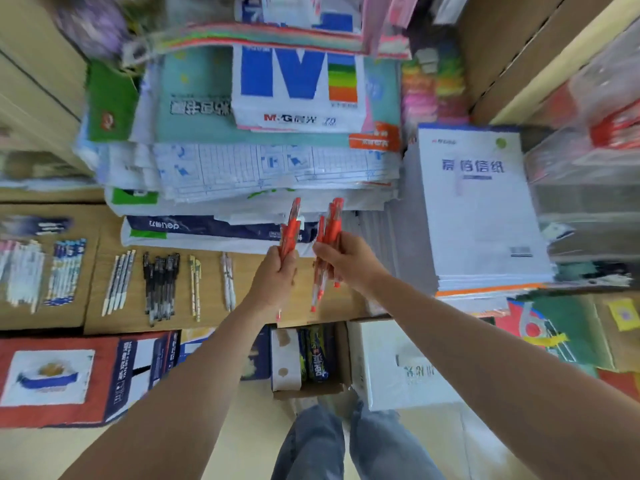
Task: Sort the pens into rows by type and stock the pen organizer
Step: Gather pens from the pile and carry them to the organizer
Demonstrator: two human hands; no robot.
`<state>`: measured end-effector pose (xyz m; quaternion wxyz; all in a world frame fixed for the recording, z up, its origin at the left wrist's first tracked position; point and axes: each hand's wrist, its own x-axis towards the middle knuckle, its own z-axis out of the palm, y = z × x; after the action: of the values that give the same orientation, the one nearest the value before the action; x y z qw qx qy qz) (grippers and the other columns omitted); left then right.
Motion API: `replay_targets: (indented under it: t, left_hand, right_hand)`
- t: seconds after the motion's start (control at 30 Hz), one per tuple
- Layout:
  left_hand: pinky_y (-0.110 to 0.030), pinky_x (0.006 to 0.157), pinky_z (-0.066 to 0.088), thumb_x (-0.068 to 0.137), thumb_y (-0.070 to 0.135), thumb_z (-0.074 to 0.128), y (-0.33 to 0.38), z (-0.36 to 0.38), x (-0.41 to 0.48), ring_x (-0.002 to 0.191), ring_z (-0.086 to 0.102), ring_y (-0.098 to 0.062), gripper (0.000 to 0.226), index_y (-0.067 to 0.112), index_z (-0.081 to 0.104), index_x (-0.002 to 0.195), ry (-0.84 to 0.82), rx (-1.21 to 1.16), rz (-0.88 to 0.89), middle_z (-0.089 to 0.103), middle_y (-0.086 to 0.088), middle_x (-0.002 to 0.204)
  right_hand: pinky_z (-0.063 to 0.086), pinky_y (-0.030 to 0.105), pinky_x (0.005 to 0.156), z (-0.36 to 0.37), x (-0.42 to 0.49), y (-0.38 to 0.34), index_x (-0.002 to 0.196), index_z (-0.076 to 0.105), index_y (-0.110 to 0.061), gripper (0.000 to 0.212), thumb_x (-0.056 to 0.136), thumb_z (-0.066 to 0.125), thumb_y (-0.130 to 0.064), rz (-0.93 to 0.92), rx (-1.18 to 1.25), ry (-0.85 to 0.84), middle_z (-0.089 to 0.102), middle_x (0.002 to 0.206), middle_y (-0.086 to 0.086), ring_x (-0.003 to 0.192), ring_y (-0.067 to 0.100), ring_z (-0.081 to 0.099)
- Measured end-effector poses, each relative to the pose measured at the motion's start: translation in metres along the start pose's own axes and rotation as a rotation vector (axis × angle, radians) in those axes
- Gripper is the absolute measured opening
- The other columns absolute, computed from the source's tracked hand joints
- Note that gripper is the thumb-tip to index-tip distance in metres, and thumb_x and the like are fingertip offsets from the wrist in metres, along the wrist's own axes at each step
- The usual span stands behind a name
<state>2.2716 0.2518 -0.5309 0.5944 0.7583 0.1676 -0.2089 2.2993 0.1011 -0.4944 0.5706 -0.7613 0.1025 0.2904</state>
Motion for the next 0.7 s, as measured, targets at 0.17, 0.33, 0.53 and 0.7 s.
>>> replay_targets:
  t: [0.17, 0.33, 0.53, 0.7]
  left_hand:
    - [-0.024, 0.046, 0.037, 0.103, 0.030, 0.036, 0.083, 0.013, -0.042, 0.050, 0.045, -0.011, 0.016, 0.018, 0.045, 0.096, -0.136, -0.026, 0.036, 0.049, -0.001, 0.067]
    - [-0.025, 0.051, 0.041, 0.102, 0.032, 0.038, 0.151, 0.062, -0.065, 0.054, 0.053, -0.016, 0.022, 0.013, 0.048, 0.100, -0.255, 0.085, 0.151, 0.059, -0.006, 0.069]
    - [-0.027, 0.058, 0.042, 0.102, 0.027, 0.039, 0.199, 0.148, -0.066, 0.062, 0.050, -0.016, 0.020, 0.010, 0.049, 0.105, -0.378, 0.136, 0.206, 0.054, -0.005, 0.072]
    - [-0.030, 0.058, 0.044, 0.102, 0.021, 0.040, 0.232, 0.229, -0.066, 0.060, 0.049, -0.017, 0.015, 0.015, 0.048, 0.091, -0.411, 0.234, 0.250, 0.055, -0.006, 0.073]
  right_hand:
    - [0.046, 0.022, 0.049, -0.047, -0.048, -0.048, 0.085, 0.057, -0.010, 0.012, 0.094, 0.060, -0.018, -0.104, 0.087, 0.145, 0.055, 0.062, 0.000, 0.049, 0.010, 0.050]
    - [0.046, 0.027, 0.050, -0.109, -0.080, -0.062, 0.076, 0.056, -0.014, 0.019, 0.091, 0.063, -0.022, -0.142, 0.109, 0.330, 0.056, 0.061, 0.004, 0.048, 0.013, 0.050]
    - [0.041, 0.029, 0.046, -0.196, -0.109, -0.051, 0.072, 0.054, -0.007, 0.022, 0.090, 0.064, -0.014, -0.135, 0.207, 0.410, 0.052, 0.048, 0.006, 0.042, 0.020, 0.046]
    - [0.039, 0.025, 0.044, -0.279, -0.128, -0.032, 0.071, 0.057, -0.008, 0.020, 0.090, 0.061, -0.008, -0.138, 0.201, 0.404, 0.052, 0.051, 0.006, 0.043, 0.016, 0.045]
